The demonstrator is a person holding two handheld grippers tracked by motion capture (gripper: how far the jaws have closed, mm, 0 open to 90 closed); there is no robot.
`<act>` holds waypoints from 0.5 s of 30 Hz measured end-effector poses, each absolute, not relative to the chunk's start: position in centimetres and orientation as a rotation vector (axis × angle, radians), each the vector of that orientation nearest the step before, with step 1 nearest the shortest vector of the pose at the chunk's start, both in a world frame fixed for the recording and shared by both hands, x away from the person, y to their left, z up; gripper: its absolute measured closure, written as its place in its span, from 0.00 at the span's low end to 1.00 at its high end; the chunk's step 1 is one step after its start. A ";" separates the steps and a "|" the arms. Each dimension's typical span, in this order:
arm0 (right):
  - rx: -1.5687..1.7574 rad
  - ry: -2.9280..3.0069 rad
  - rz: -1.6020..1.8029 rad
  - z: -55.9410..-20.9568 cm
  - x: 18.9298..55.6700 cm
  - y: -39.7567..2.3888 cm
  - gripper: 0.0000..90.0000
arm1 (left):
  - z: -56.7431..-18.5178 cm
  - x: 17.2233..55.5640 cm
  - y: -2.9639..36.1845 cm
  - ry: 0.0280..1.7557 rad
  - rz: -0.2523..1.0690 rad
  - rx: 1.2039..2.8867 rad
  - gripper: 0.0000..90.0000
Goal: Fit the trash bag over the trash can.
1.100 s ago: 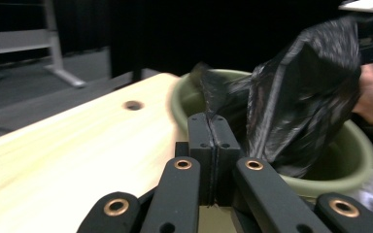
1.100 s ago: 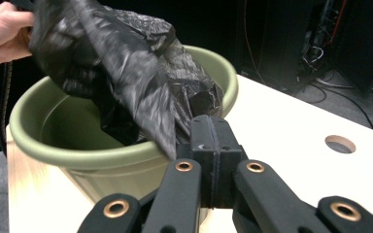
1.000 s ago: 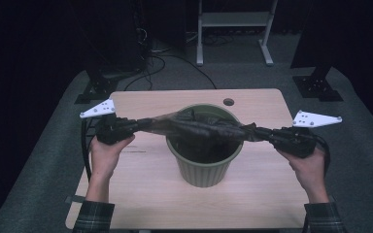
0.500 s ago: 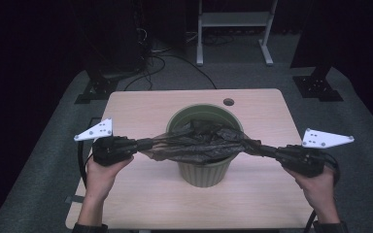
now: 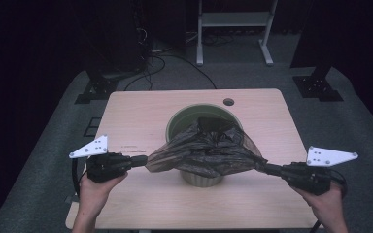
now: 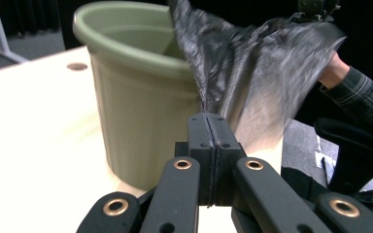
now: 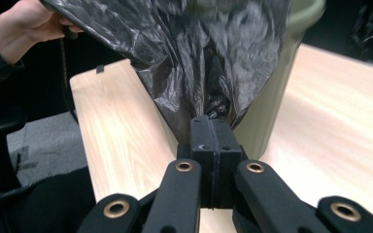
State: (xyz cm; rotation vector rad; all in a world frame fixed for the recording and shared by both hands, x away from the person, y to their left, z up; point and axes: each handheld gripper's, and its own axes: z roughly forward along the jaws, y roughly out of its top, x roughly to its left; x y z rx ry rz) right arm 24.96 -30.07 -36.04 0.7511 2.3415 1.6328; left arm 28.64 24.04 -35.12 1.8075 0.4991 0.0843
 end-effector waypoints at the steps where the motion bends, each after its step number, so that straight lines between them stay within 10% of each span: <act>1: 0.753 2.347 1.632 -36.4 25.0 -30.0 1.00 | -35.4 28.8 24.0 0.509 0.077 1.803 0.99; 15: 0.824 2.201 1.690 -34.3 26.7 -31.1 0.66 | -32.0 29.7 23.2 0.496 0.101 1.743 0.54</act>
